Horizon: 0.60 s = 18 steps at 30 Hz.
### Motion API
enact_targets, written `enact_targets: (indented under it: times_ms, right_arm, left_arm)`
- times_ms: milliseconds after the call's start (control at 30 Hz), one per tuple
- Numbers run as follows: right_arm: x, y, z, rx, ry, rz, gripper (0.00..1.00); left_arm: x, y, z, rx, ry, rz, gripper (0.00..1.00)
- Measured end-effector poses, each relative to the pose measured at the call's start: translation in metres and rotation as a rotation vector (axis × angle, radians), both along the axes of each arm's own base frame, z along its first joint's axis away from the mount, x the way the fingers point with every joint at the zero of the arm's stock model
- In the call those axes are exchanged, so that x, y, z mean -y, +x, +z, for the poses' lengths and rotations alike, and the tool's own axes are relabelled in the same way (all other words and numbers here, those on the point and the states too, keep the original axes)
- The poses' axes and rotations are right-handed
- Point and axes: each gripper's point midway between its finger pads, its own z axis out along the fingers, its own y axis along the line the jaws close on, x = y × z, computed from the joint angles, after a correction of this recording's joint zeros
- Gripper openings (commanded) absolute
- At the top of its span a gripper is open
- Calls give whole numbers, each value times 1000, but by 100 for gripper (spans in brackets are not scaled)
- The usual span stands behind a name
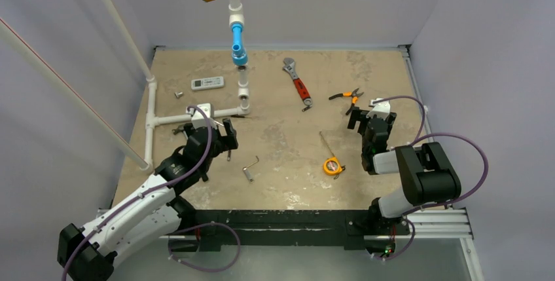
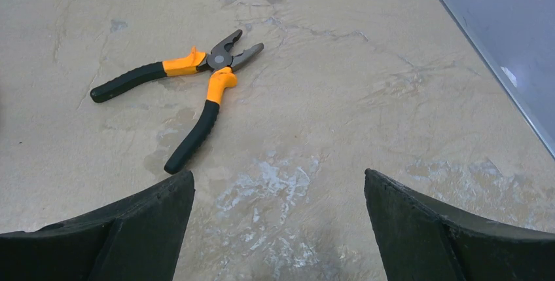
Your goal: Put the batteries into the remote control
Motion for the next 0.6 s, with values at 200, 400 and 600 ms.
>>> enact_targets:
  times_ms: [200, 400, 600]
  right_arm:
    - [0, 0, 0, 0, 0, 0, 99]
    - [0, 0, 0, 0, 0, 0, 99]
    - [0, 0, 0, 0, 0, 0, 99]
  left_arm:
    - [0, 2, 4, 19, 6, -5, 89]
    - [5, 3, 9, 36, -7, -26, 87]
    - [4, 3, 8, 15, 6, -27, 92]
